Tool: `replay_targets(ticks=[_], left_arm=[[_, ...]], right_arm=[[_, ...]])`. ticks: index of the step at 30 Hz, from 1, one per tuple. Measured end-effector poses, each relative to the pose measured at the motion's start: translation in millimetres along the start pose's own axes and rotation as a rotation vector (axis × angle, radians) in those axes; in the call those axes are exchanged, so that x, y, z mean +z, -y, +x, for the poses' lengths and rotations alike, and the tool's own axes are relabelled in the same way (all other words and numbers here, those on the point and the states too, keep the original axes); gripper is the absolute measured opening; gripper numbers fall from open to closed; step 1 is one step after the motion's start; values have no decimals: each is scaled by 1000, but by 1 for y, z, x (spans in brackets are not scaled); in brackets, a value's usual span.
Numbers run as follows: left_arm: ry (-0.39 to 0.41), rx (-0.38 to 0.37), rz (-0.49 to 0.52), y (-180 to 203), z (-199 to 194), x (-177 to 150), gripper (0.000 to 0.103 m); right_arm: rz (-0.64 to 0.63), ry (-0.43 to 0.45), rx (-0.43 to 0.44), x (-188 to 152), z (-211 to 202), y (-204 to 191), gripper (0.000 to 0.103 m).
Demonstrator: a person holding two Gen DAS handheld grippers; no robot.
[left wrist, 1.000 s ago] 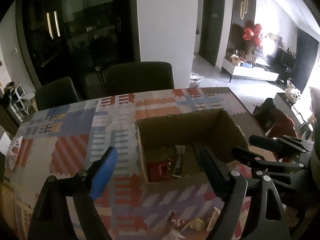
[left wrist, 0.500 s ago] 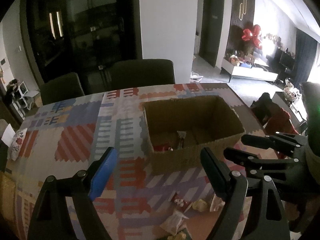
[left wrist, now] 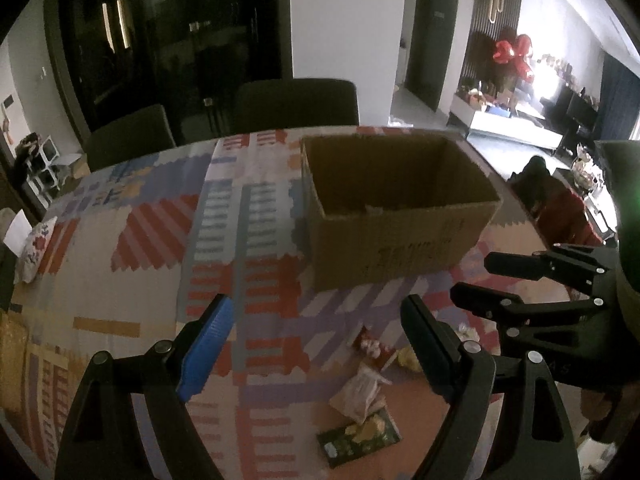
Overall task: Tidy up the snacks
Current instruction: 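Withdraw both grippers from the box toward the remaining snacks, then grasp the white DENMA bag with the left gripper while the right reaches for the yellow packet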
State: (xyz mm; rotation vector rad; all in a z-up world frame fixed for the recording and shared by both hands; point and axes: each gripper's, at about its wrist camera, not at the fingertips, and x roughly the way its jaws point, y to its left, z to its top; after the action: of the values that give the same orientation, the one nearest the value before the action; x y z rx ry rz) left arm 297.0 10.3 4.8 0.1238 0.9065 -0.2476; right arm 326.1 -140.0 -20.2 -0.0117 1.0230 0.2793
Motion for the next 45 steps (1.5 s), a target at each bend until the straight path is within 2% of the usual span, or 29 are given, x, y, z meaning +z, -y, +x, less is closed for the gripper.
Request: replay_targets(ticks=[14, 22, 34, 41, 45], left_arm=[[-120, -22, 51, 7, 26, -46, 85], [-219, -77, 60, 11, 51, -70, 85], [-366, -168, 70, 21, 103, -90, 84], [-428, -190, 57, 21, 133, -96, 78], [-438, -183, 53, 20, 144, -95, 77]], right_arm=[[-63, -155, 22, -39, 39, -9, 49], [-94, -255, 45, -58, 64, -13, 49], [-153, -383, 59, -63, 113, -13, 49], [-173, -414, 55, -63, 138, -11, 49], [-171, -434, 50, -65, 149, -8, 48]])
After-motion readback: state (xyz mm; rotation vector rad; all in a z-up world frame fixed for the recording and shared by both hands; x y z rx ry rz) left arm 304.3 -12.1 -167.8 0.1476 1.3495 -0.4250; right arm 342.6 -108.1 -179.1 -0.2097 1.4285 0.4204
